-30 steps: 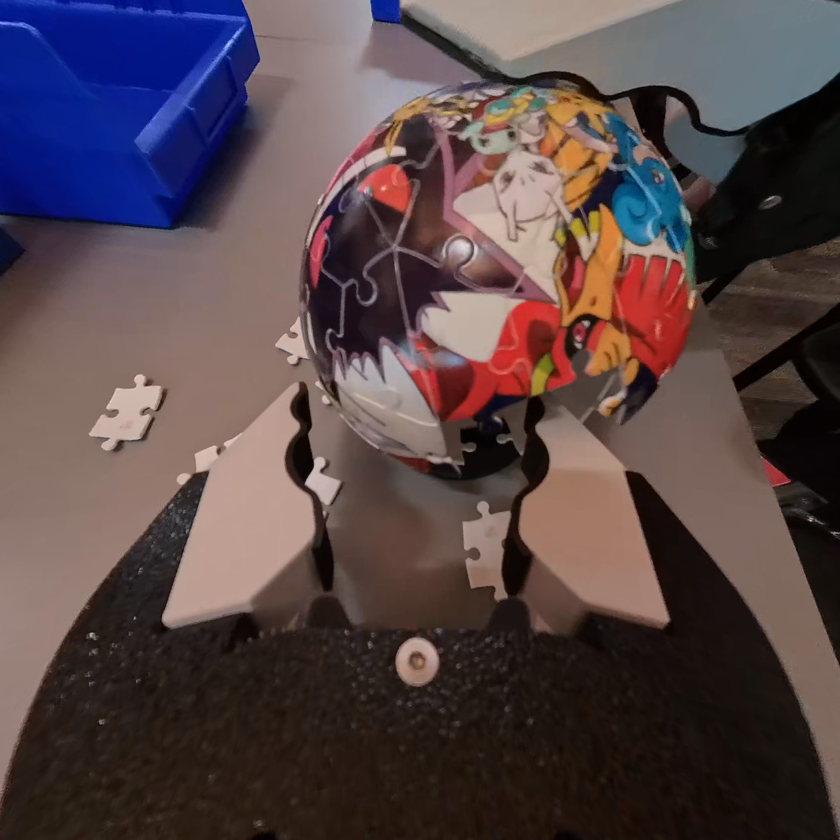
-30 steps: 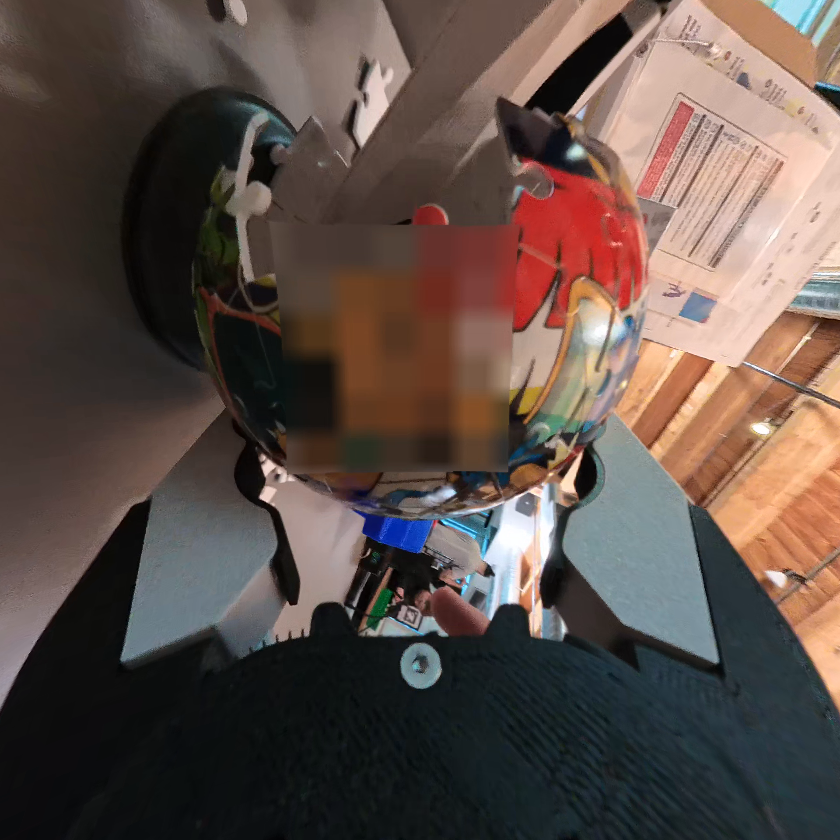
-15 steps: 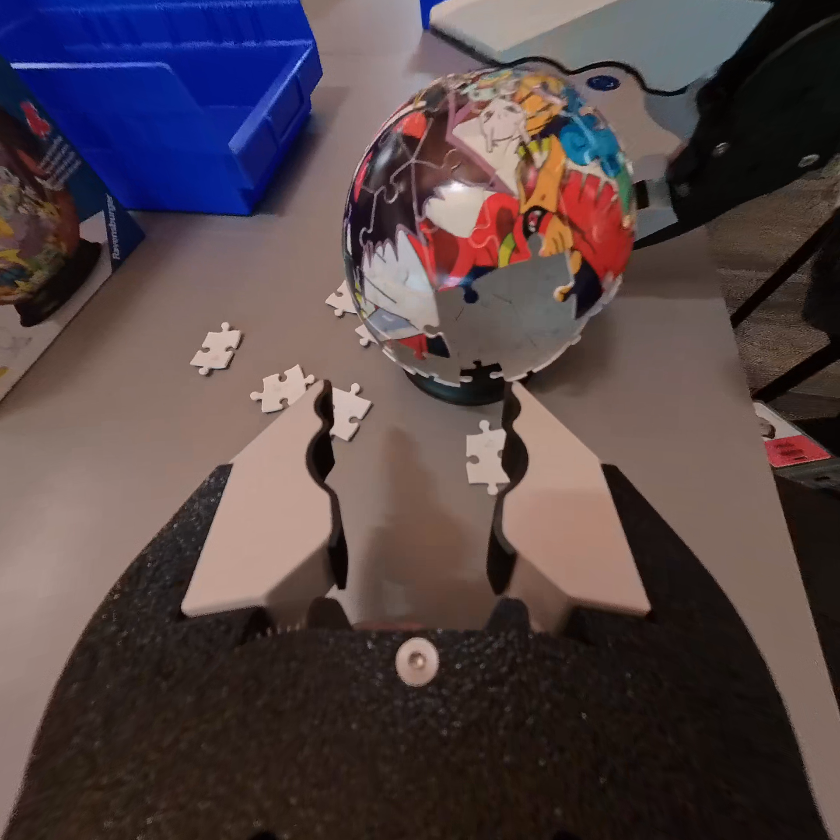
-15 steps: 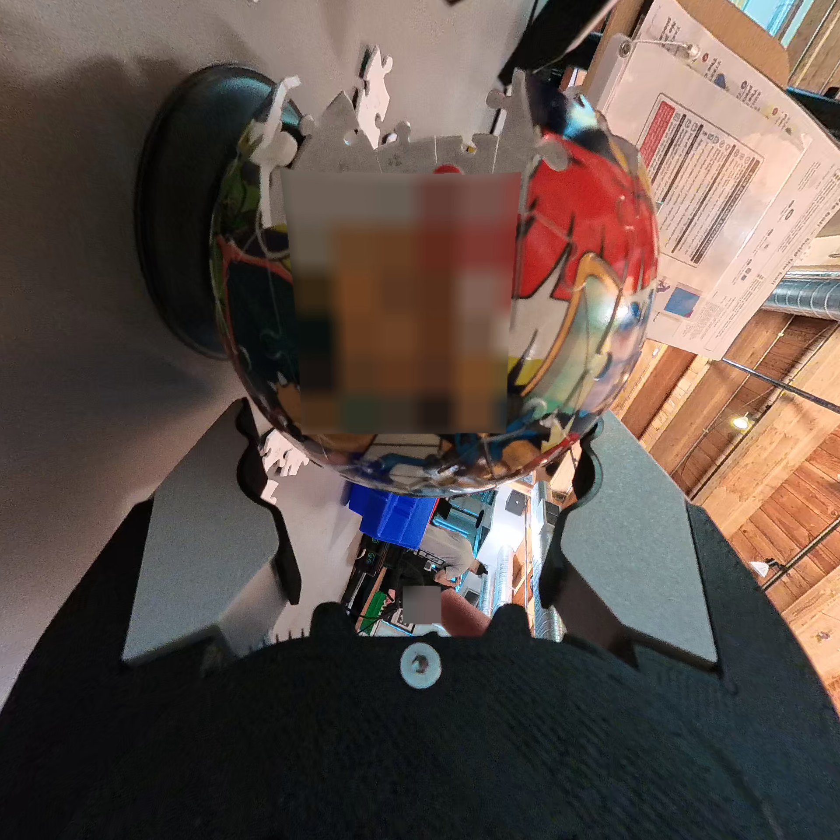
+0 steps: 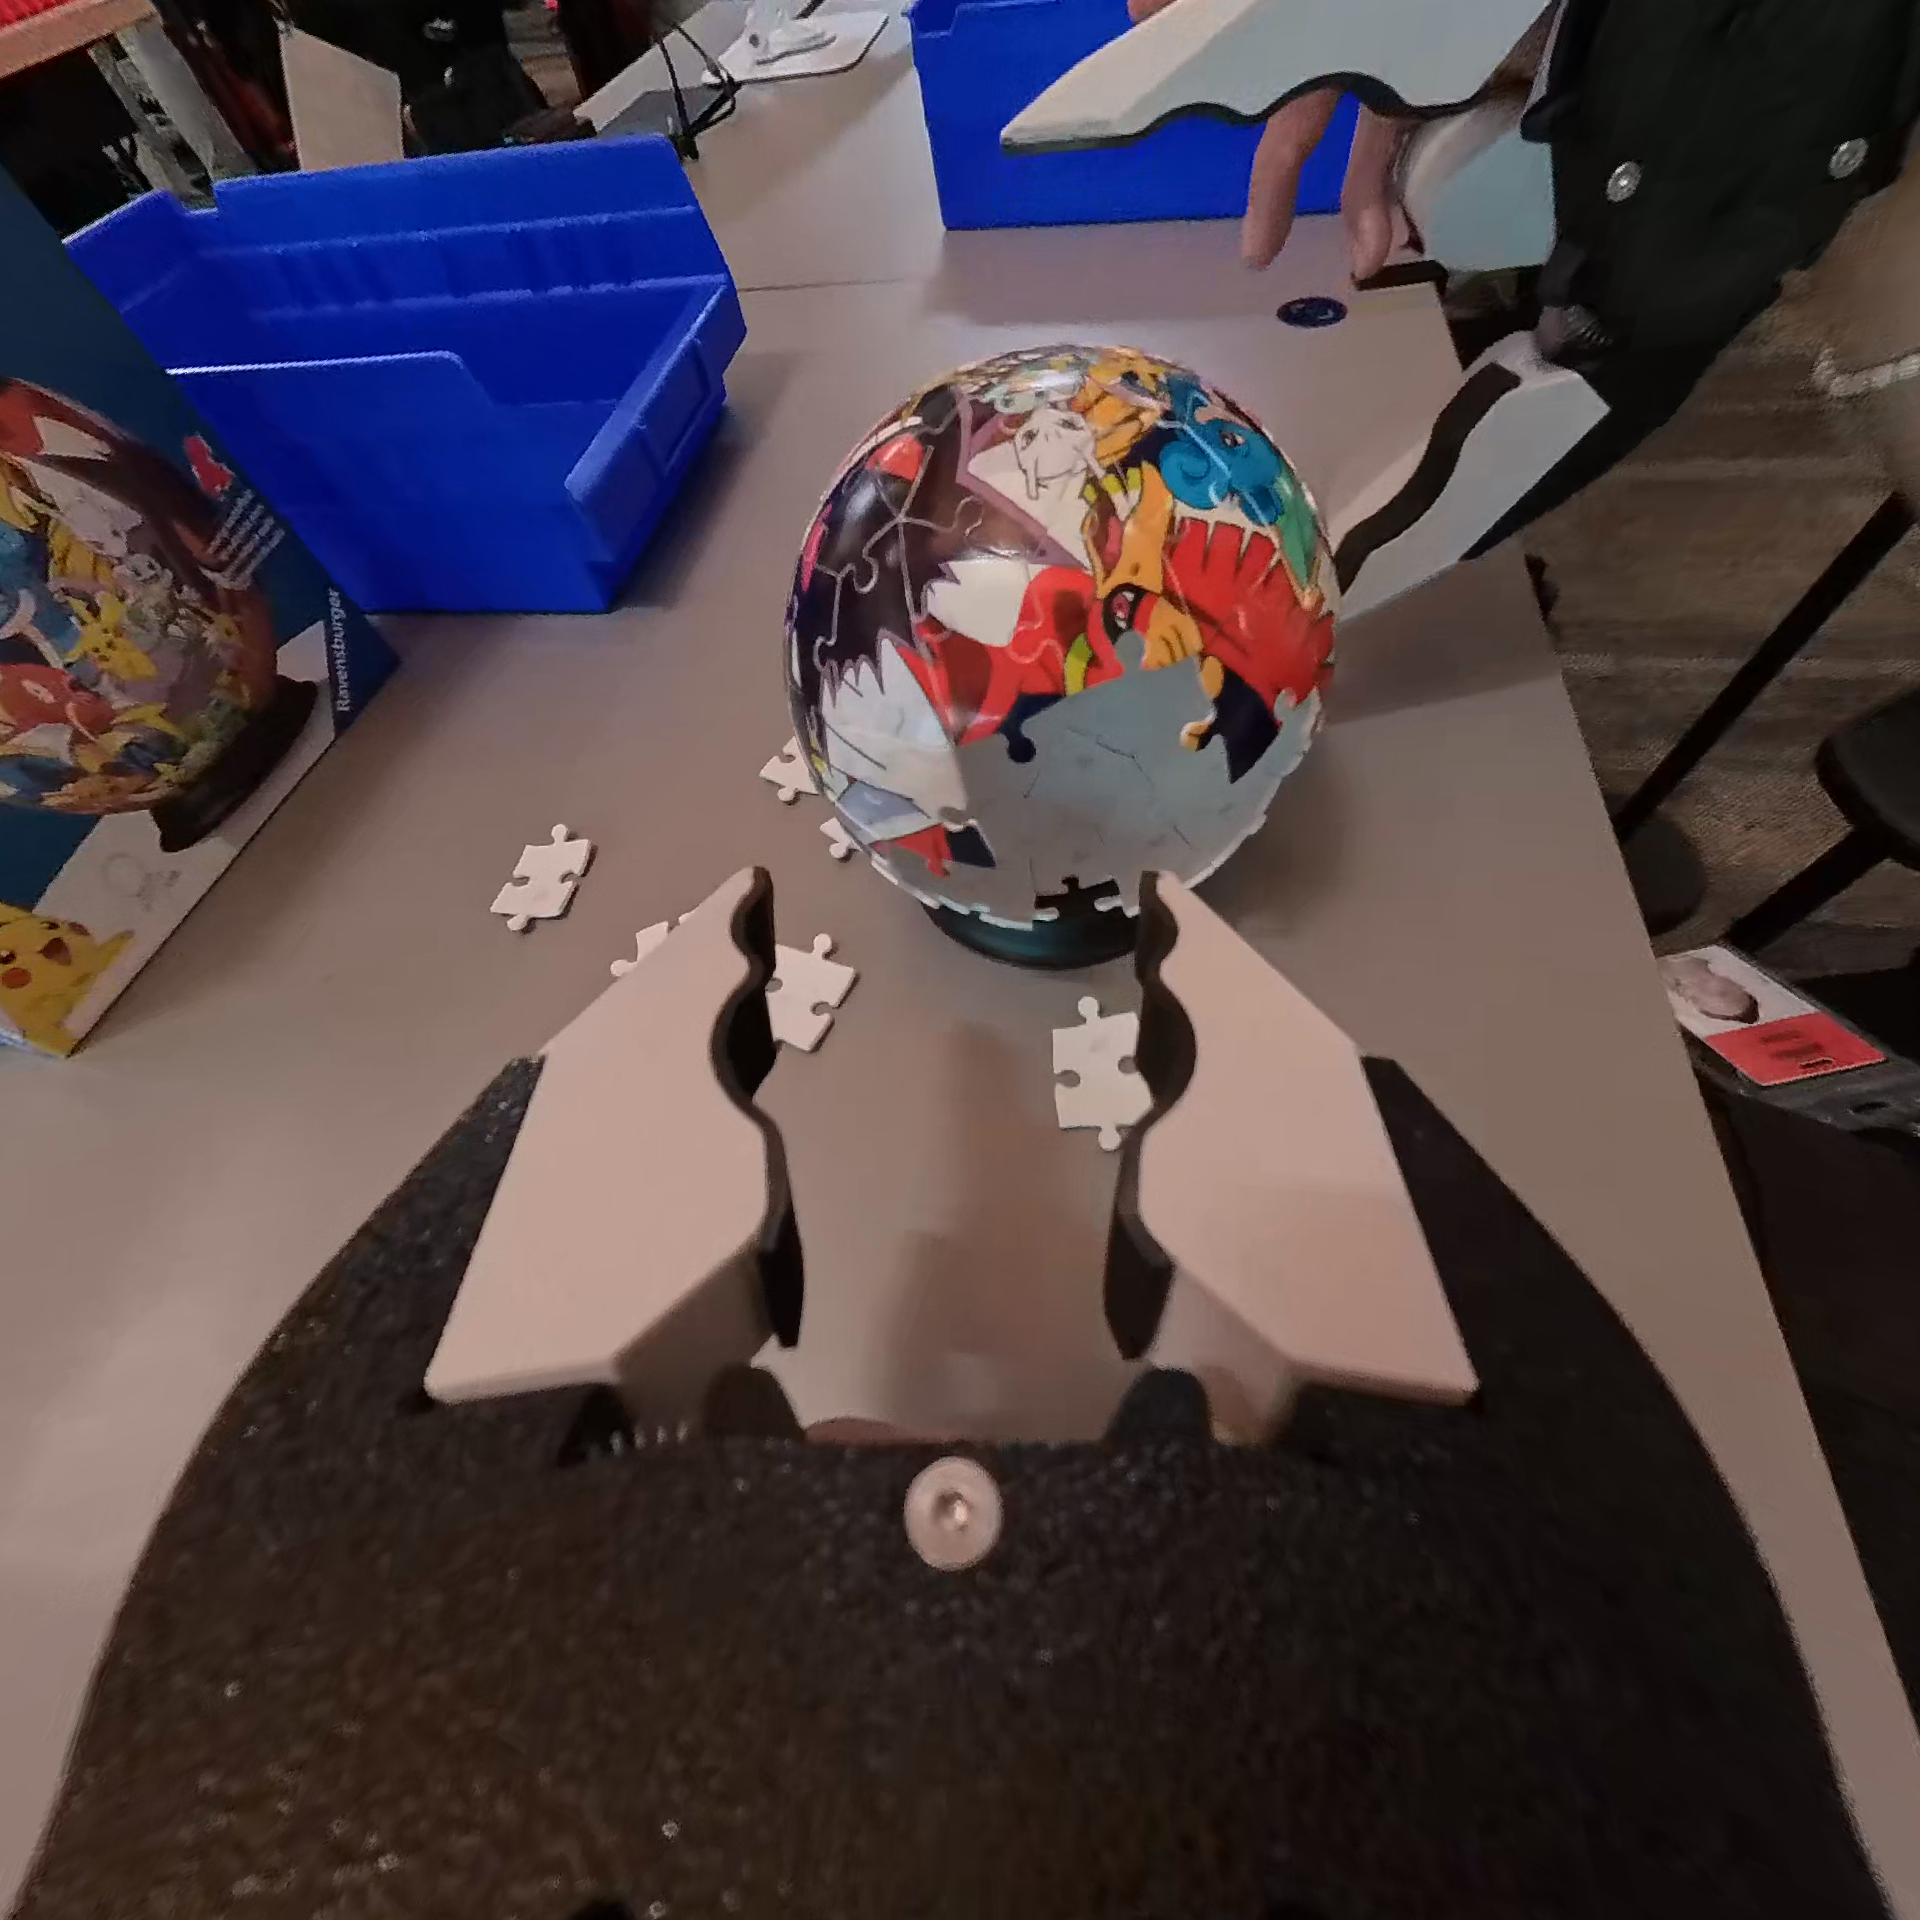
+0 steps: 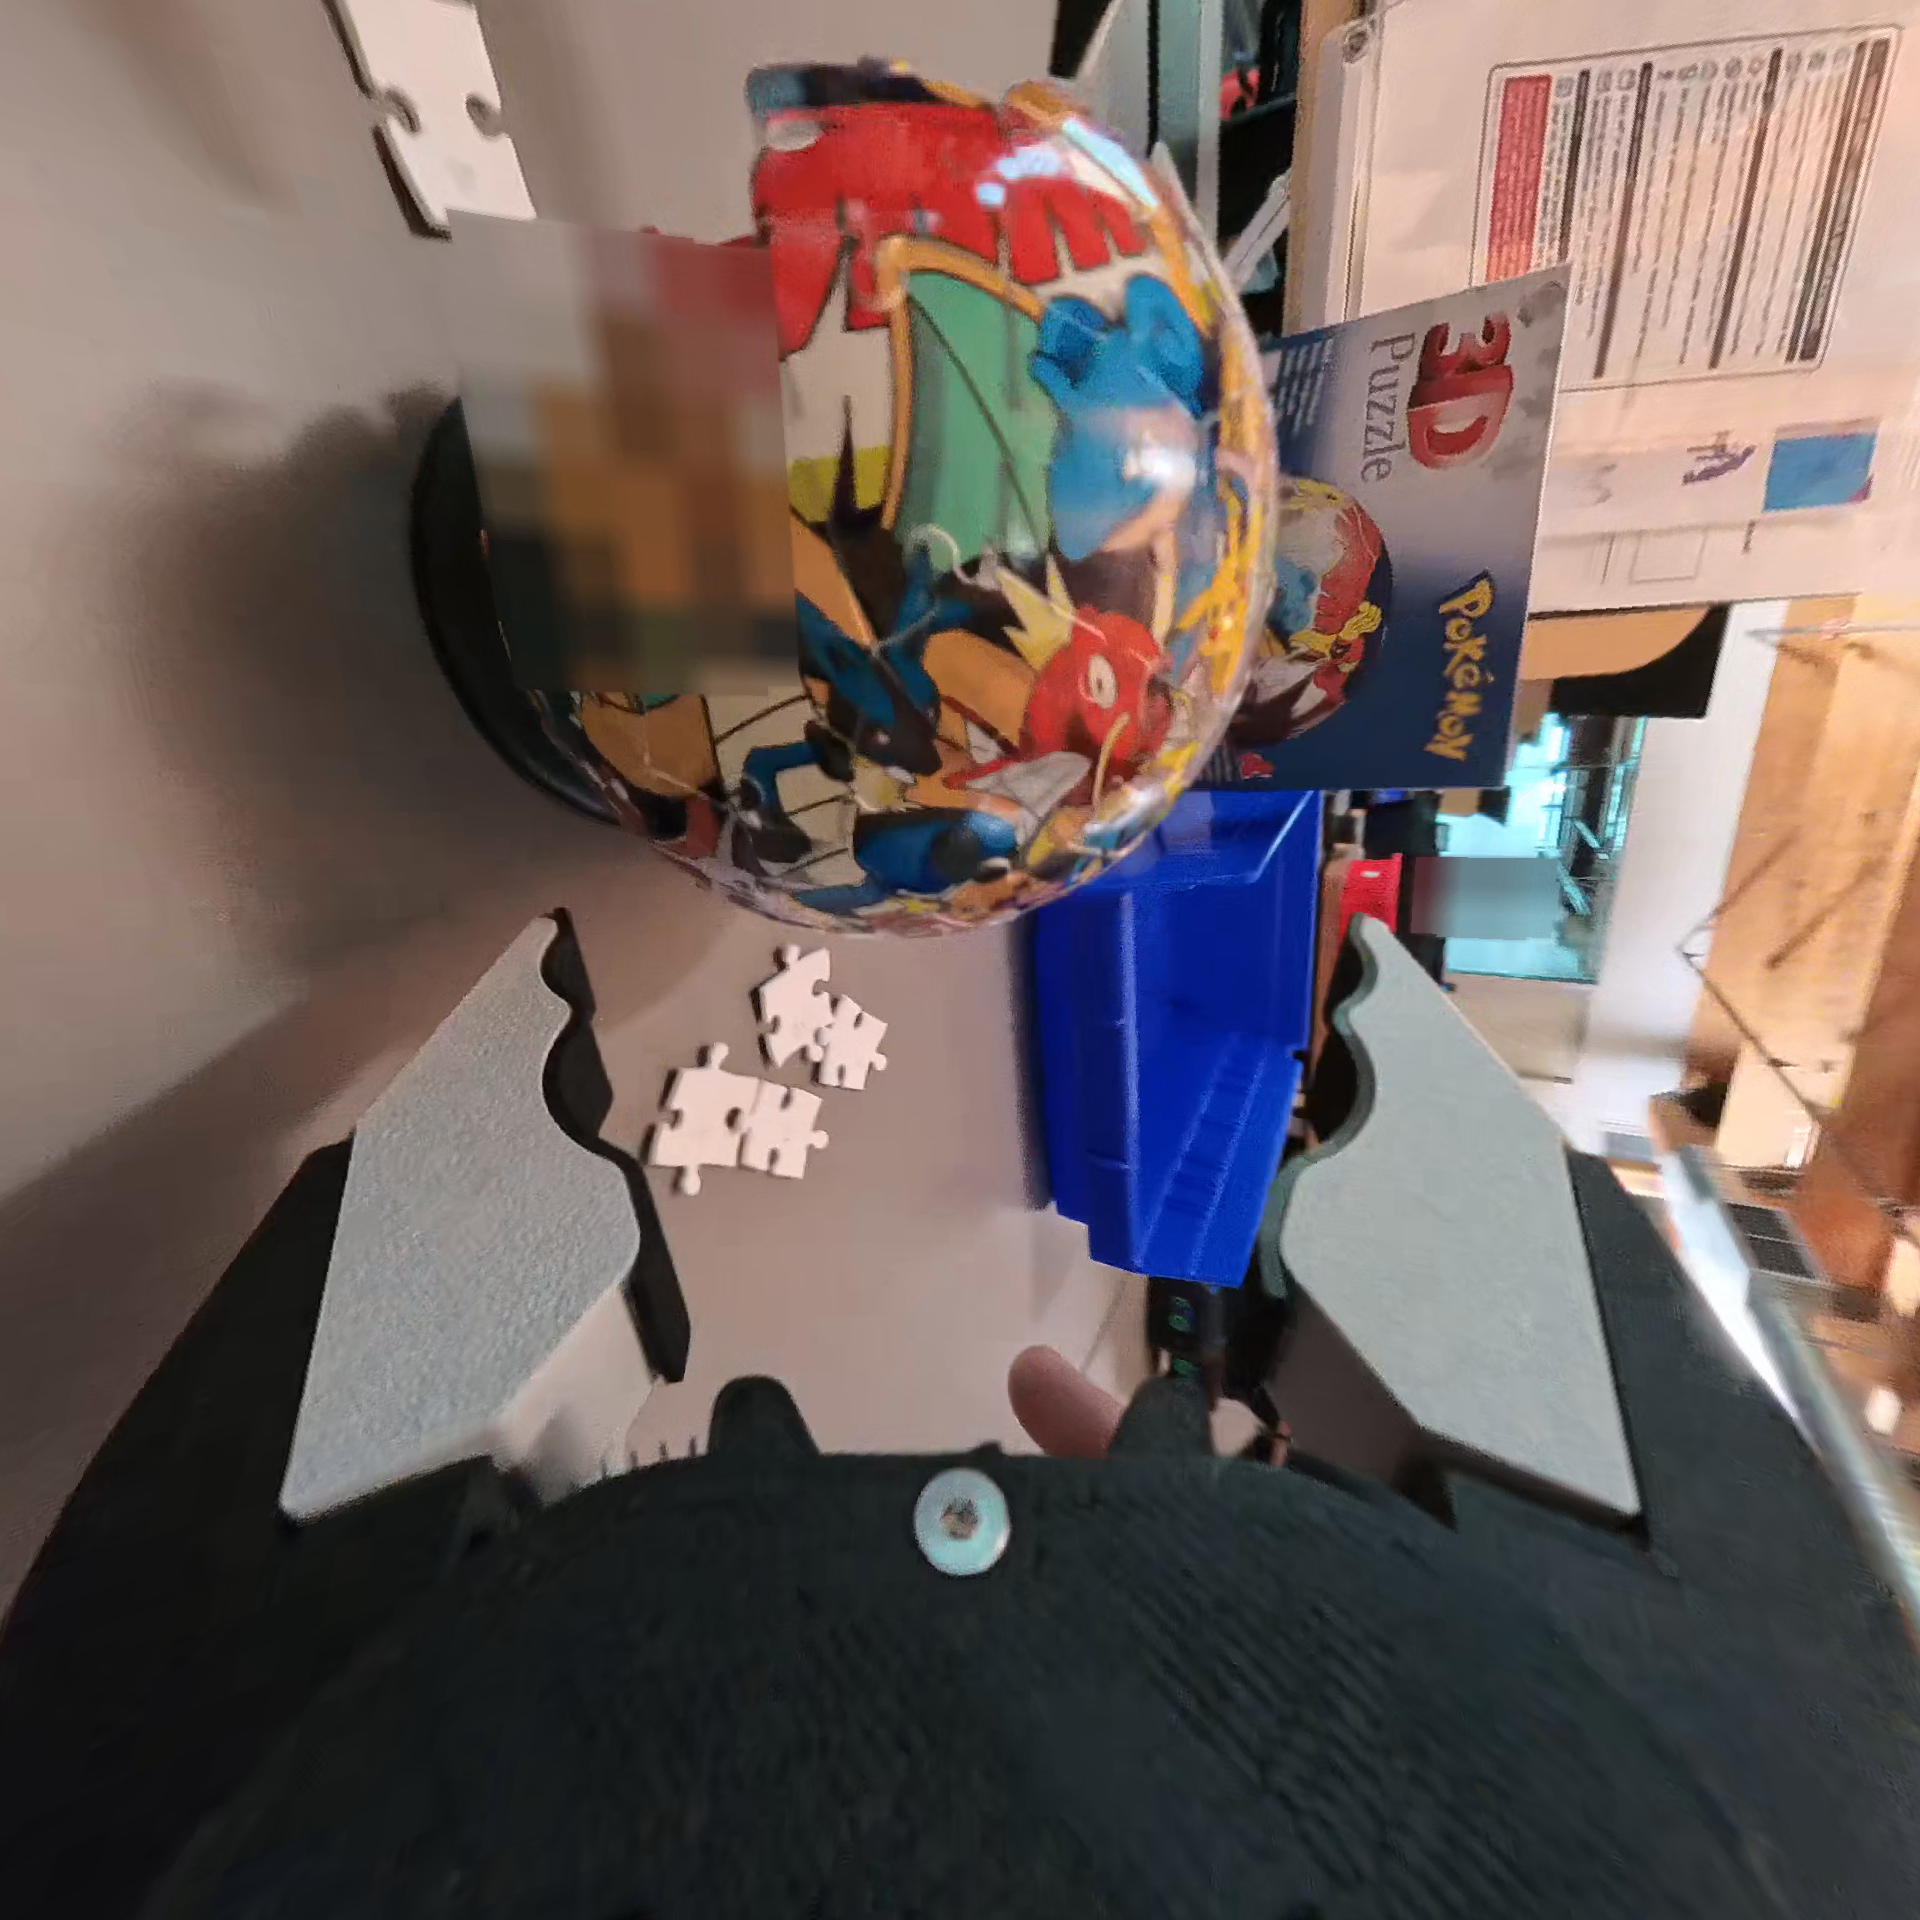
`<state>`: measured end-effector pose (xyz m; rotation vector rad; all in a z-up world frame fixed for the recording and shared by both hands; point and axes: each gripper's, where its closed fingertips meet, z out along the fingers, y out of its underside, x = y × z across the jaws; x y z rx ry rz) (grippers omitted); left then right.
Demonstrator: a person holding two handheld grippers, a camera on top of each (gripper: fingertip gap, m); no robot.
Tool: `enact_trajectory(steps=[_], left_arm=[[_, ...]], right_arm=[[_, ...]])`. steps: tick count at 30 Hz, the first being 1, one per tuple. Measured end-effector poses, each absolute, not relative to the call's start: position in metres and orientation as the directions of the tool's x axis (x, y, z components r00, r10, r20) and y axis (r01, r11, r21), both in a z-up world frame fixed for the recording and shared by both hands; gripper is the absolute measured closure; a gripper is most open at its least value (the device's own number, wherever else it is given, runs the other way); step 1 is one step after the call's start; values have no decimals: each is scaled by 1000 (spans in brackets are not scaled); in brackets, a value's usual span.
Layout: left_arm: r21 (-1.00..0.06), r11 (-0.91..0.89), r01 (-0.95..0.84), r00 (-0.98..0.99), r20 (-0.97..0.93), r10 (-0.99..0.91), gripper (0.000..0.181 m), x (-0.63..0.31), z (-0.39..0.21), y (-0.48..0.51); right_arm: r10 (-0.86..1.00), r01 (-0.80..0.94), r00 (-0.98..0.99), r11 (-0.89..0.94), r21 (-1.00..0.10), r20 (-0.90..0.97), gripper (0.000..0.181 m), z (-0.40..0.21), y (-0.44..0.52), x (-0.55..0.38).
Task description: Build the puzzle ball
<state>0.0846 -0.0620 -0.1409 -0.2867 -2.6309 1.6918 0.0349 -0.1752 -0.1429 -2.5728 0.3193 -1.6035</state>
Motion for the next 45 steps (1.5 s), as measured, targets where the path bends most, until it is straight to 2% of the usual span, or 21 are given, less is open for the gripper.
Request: enact_trajectory(steps=[7, 12, 15, 20, 24, 30, 35, 38, 41, 45], left_arm=[[-913, 381, 146, -983, -90, 160, 113, 91, -147, -68], [-912, 372, 170, -978, -110, 178, 116, 90, -149, -73], [-891, 412, 193, -970, -108, 220, 129, 86, -157, -63], [-809, 545, 222, -955, -68, 288, 147, 81, -187, -36], [-758, 610, 230, -956, -58, 288, 150, 79, -205, -25], [-755, 635, 164, -960, 26, 279, 155, 66, -215, -24], [-729, 665, 161, -972, 1, 236, 155, 64, -223, -29], [-732, 665, 145, -976, 3, 216, 160, 62, -223, -34], [-731, 664, 158, -977, -20, 211, 178, 61, -224, -35], [-735, 651, 192, -975, -67, 212, 178, 60, -223, -35]], right_arm=[[-406, -5, 445, -892, -451, 798, 46, -129, -150, 31], [-476, 48, 488, -823, -567, 732, 47, -124, -139, 24], [-511, 59, 499, -786, -615, 700, 49, -119, -138, 21], [-514, 57, 488, -788, -613, 705, 52, -117, -142, 21], [-512, 44, 510, -787, -615, 692, 52, -126, -140, 24], [-550, 38, 504, -756, -653, 666, 57, -129, -145, 27], [-565, 15, 497, -753, -658, 659, 58, -138, -149, 34], [-560, 12, 508, -755, -655, 654, 58, -143, -147, 35], [-566, 14, 503, -751, -660, 654, 58, -140, -146, 35], [-566, 23, 493, -750, -661, 660, 58, -136, -144, 36]])
